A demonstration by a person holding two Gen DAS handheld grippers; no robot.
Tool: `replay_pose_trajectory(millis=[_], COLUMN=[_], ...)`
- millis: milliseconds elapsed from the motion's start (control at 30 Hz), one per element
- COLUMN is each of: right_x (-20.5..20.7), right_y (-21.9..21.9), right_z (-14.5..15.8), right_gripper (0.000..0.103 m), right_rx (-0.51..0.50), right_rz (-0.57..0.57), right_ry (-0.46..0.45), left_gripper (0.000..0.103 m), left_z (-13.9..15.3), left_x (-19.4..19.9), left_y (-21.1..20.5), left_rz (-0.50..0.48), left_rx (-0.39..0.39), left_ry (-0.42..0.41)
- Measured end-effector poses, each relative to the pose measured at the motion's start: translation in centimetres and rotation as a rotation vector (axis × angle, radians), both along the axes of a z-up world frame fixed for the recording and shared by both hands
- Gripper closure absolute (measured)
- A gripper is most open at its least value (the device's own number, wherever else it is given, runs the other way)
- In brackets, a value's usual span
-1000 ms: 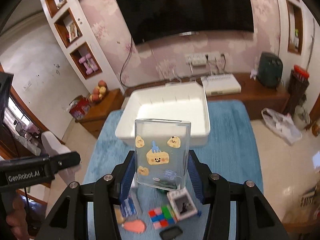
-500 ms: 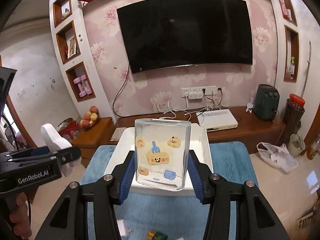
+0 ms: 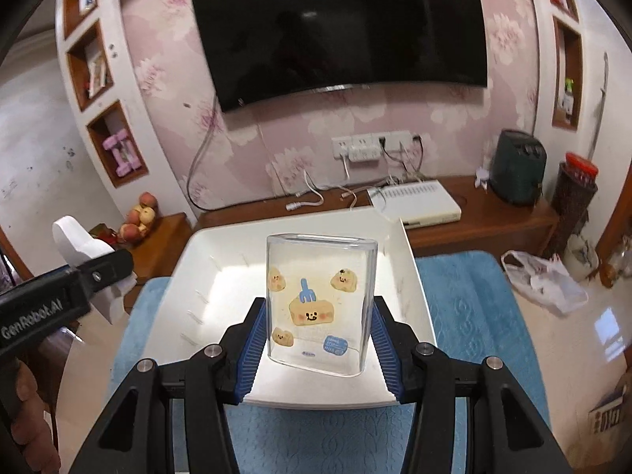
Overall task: Organize rigid objects
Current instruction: 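Open both tools to drop the white piece and clear box into the bin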
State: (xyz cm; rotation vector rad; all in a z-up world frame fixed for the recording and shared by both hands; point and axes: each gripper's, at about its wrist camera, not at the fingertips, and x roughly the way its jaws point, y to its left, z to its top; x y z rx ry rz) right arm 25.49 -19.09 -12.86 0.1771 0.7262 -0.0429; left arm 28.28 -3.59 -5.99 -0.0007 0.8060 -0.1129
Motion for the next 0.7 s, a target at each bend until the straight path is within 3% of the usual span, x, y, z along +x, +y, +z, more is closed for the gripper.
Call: replay_pose_trajectory(millis=[333, 433, 533, 700], right_x=[1.5, 1.4, 1.3, 0.5], right_y=[-1.4, -1.9, -2.1, -2.6], right_z=[-3.5, -3.2, -2.6, -0.7], right_gripper=[0.051, 0.051, 0.045, 0.035], right_rx=[0.052, 0.062, 0.051, 0.047], right_rz=[-0.050, -0.063, -0.060, -0.065], right_ry=[0.084, 0.074, 0.065, 0.017], left_gripper=[0.040, 0.039, 0.024, 0.023], left_z=[-2.5, -1.9, -1.2, 0.4], left_x=[1.7, 1.6, 1.6, 1.0], left_y=[-1.3, -1.6, -1.7, -1.5], left_rz=[-0.035, -0.023, -0.031, -0.016], left_rx=[-0.011, 0.019, 0.038, 0.024], left_ry=[0.032, 0.005, -0.010, -0.030])
